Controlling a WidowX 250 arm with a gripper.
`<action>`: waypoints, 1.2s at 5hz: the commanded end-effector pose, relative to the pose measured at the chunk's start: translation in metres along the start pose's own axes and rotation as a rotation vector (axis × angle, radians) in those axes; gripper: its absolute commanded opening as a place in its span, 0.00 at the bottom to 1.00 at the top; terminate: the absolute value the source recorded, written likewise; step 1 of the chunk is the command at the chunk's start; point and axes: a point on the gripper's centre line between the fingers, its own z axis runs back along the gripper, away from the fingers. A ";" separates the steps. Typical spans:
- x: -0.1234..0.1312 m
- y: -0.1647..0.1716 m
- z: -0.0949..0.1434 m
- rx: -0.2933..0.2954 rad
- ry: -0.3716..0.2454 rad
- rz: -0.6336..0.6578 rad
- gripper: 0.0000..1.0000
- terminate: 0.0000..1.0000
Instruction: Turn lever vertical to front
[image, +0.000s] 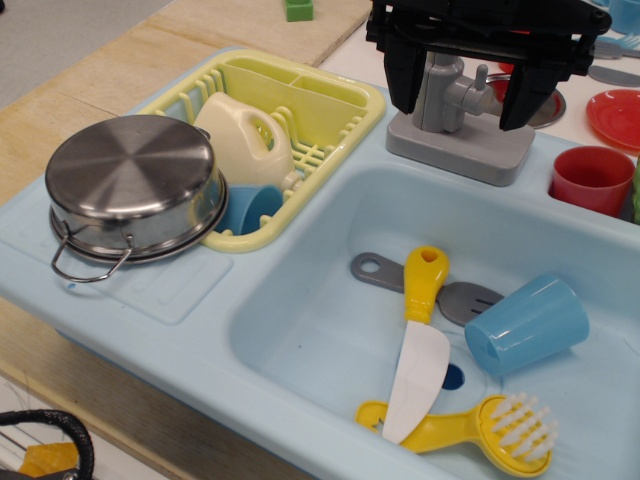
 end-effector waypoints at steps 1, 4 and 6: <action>0.000 0.000 0.000 0.000 0.000 0.000 1.00 0.00; 0.040 -0.008 -0.002 -0.011 -0.040 -0.117 1.00 0.00; 0.045 -0.006 -0.010 -0.028 -0.040 -0.131 1.00 0.00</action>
